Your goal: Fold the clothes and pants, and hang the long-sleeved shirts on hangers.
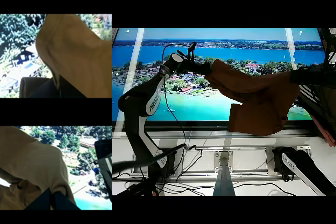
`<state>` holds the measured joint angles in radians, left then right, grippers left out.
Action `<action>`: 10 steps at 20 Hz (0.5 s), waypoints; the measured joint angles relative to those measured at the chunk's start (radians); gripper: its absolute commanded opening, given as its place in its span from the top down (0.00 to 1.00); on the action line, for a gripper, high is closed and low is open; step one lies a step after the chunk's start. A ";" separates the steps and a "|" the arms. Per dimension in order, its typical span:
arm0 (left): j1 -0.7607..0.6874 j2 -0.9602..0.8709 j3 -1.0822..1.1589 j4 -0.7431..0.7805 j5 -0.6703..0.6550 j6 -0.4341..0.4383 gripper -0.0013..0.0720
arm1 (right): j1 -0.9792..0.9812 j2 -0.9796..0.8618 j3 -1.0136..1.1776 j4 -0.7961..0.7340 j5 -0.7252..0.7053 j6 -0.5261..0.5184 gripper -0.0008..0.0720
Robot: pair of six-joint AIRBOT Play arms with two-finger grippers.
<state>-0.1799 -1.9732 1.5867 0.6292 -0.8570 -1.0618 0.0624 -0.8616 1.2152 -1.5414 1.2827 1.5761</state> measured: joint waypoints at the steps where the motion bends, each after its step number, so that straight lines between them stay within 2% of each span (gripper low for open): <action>1: 0.002 0.013 0.003 -0.005 0.004 0.001 0.95 | 0.000 0.000 0.000 0.000 0.000 0.000 0.96; 6: 0.039 0.171 0.019 0.016 0.011 0.004 0.95 | 0.000 0.000 0.000 0.000 -0.002 -0.001 0.96; 10: 0.066 0.386 0.021 0.148 -0.014 0.004 0.95 | 0.000 0.016 0.010 0.047 -0.046 -0.026 0.96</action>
<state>-0.1135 -1.5871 1.6081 0.7769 -0.8715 -1.0576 0.0624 -0.8459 1.2247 -1.4948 1.2366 1.5497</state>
